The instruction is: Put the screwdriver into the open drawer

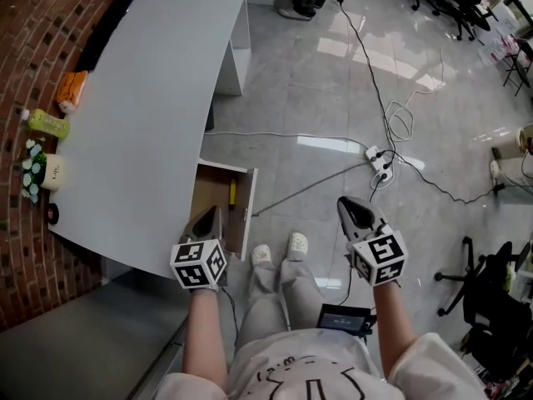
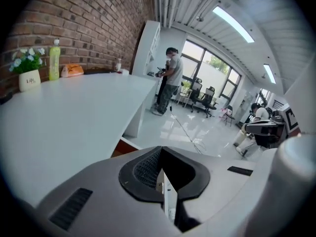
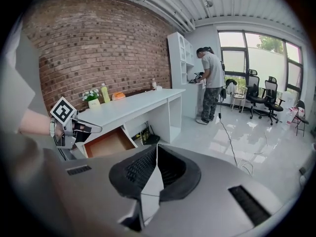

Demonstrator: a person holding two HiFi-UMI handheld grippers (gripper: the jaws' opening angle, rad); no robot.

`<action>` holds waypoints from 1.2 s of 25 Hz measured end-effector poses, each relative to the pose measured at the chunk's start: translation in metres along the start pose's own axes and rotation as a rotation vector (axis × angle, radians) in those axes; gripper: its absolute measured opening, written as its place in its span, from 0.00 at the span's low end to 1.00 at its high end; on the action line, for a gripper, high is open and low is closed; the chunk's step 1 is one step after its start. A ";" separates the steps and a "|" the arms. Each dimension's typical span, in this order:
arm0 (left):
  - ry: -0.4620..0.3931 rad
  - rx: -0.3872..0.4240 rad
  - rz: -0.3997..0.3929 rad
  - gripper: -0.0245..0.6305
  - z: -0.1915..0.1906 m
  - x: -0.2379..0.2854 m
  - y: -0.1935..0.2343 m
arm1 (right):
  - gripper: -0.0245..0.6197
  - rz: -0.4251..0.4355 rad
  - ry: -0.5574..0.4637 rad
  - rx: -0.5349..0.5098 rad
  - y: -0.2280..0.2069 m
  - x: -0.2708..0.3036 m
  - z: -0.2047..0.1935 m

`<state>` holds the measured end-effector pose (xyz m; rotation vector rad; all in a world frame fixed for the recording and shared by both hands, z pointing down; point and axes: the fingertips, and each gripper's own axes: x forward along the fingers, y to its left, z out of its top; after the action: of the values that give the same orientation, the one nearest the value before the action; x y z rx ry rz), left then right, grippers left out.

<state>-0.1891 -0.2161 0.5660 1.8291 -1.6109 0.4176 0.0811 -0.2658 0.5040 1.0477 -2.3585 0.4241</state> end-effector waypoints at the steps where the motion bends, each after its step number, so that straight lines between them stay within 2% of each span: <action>1: -0.016 0.012 -0.001 0.06 0.006 -0.007 -0.003 | 0.07 -0.004 -0.009 -0.004 0.000 -0.006 0.004; 11: -0.174 0.089 -0.023 0.06 0.061 -0.070 -0.032 | 0.07 -0.036 -0.104 -0.037 0.004 -0.057 0.049; 21: -0.324 0.130 -0.024 0.06 0.111 -0.116 -0.041 | 0.07 -0.073 -0.208 -0.098 0.006 -0.093 0.094; 30: -0.472 0.190 -0.030 0.06 0.157 -0.154 -0.061 | 0.07 -0.087 -0.335 -0.111 0.007 -0.124 0.137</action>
<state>-0.1880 -0.2008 0.3379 2.2127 -1.9003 0.1303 0.1006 -0.2526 0.3209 1.2431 -2.5775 0.0873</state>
